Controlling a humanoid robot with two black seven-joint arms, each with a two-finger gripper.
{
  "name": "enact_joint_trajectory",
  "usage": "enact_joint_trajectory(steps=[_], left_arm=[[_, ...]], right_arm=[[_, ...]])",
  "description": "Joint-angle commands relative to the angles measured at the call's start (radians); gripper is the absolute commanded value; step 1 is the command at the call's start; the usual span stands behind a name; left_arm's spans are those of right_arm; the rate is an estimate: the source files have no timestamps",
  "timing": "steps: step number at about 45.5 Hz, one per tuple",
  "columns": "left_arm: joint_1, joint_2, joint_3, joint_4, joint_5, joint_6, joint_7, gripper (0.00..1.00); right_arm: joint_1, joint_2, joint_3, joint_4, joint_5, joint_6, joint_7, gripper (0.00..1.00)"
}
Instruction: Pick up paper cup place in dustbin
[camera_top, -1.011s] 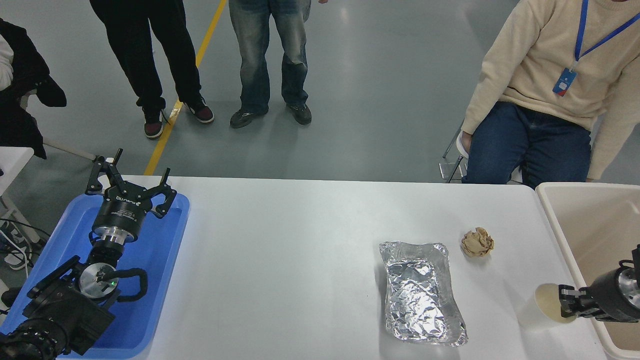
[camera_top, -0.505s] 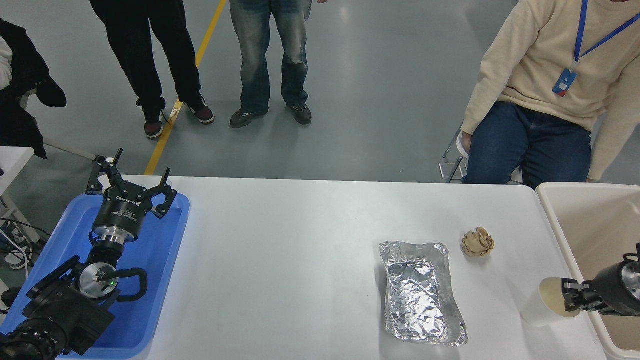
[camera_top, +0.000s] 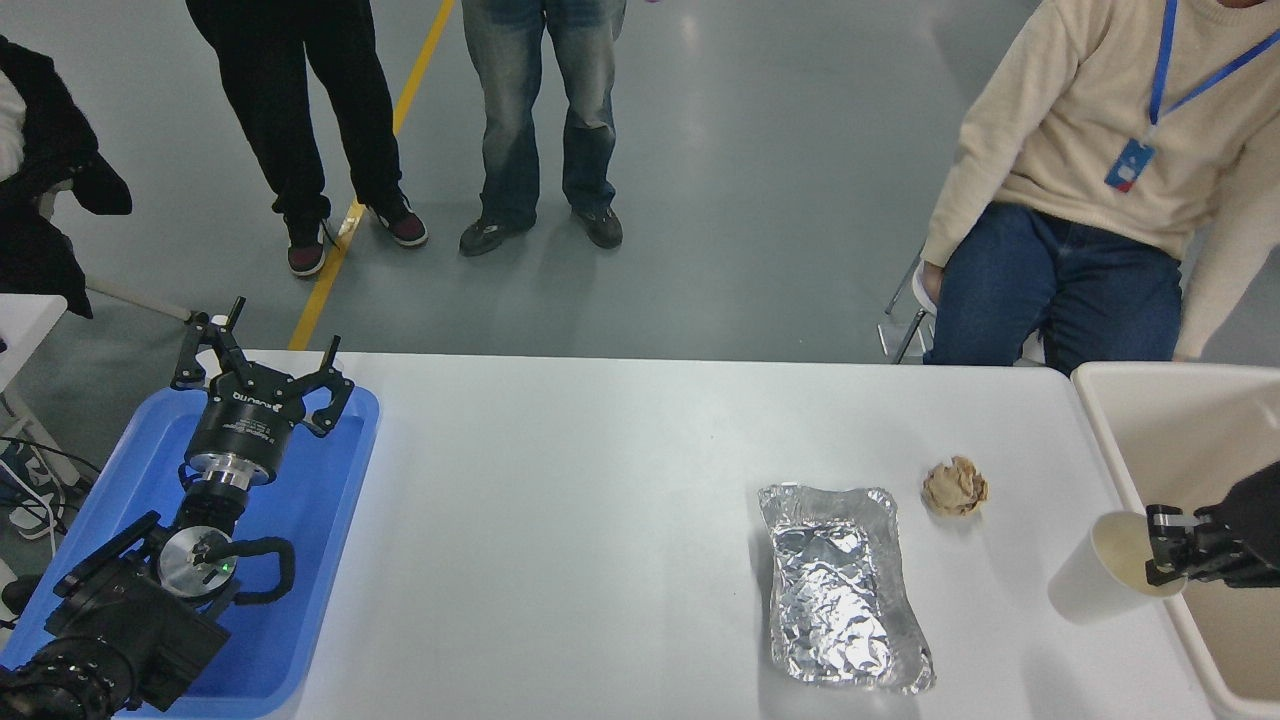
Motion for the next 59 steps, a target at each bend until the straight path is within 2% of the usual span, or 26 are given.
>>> enact_joint_trajectory(steps=[1, 11, 18, 33, 59], left_arm=[[0.0, 0.0, 0.0, 0.0, 0.0, 0.0, 0.0, 1.0], [0.0, 0.0, 0.0, -0.001, 0.0, 0.0, -0.001, 1.0], [0.0, 0.0, 0.0, 0.0, 0.0, 0.0, 0.0, 1.0], [0.0, 0.0, 0.0, 0.0, 0.0, 0.0, 0.0, 1.0], [0.0, 0.0, 0.0, -0.001, 0.001, 0.0, 0.0, 1.0]], right_arm=[[0.259, 0.004, -0.066, 0.031, -0.013, 0.168, -0.001, 0.0], [0.413, 0.03, -0.095, 0.031, -0.06, 0.168, -0.001, 0.0], [0.521, 0.071, -0.141, 0.031, -0.06, 0.168, 0.0, 0.0], [0.696, 0.078, -0.161, 0.031, -0.06, 0.168, -0.001, 0.0], [0.702, 0.071, -0.158, 0.015, -0.064, 0.168, -0.003, 0.0]])
